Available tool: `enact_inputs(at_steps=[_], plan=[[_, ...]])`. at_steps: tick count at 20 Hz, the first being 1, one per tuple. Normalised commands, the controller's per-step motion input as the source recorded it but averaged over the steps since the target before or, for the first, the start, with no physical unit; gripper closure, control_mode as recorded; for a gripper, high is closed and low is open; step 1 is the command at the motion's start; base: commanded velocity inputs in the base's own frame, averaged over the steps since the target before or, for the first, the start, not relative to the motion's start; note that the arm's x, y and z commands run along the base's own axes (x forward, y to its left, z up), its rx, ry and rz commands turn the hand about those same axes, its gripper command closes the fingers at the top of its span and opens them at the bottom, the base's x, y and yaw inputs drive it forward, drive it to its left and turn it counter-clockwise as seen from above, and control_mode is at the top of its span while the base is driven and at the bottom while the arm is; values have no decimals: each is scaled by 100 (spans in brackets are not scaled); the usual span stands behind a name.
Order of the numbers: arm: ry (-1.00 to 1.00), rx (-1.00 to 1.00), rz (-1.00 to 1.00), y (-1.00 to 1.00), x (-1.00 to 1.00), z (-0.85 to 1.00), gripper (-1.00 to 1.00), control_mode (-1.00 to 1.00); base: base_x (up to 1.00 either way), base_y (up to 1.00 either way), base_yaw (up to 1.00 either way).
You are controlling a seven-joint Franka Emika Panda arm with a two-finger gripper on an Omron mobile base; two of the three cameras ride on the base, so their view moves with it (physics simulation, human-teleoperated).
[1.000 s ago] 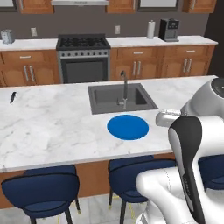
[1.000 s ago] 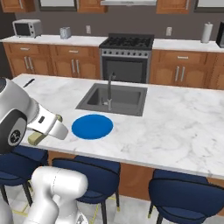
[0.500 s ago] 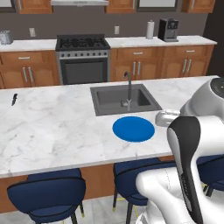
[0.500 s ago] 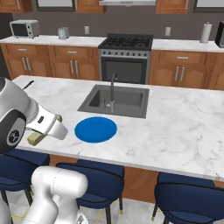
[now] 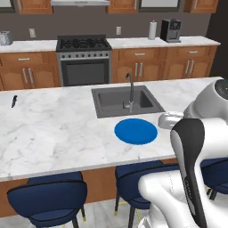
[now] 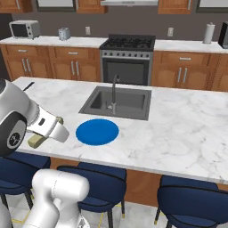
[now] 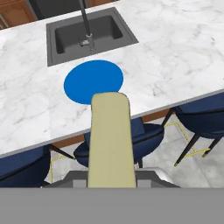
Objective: Retrieve the butter from the fridge and place it on a plate on the dining table. Then retrieve the butter knife by the fridge and place it near the plate.
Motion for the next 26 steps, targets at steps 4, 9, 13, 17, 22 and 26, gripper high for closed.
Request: enact_inputs(at_steps=[4,9,13,17,22,26], plan=[[0,0,0,0,0,0,100,100,0,0,0],[2,0,0,0,21,0,100,-100,11,0,0],[10,0,0,0,72,0,100,-100,0,0,0],[13,0,0,0,88,0,100,-100,0,0,0],[5,0,0,1,80,-2,100,-100,0,0,0],[0,0,0,1,64,-17,100,-100,0,0,0]])
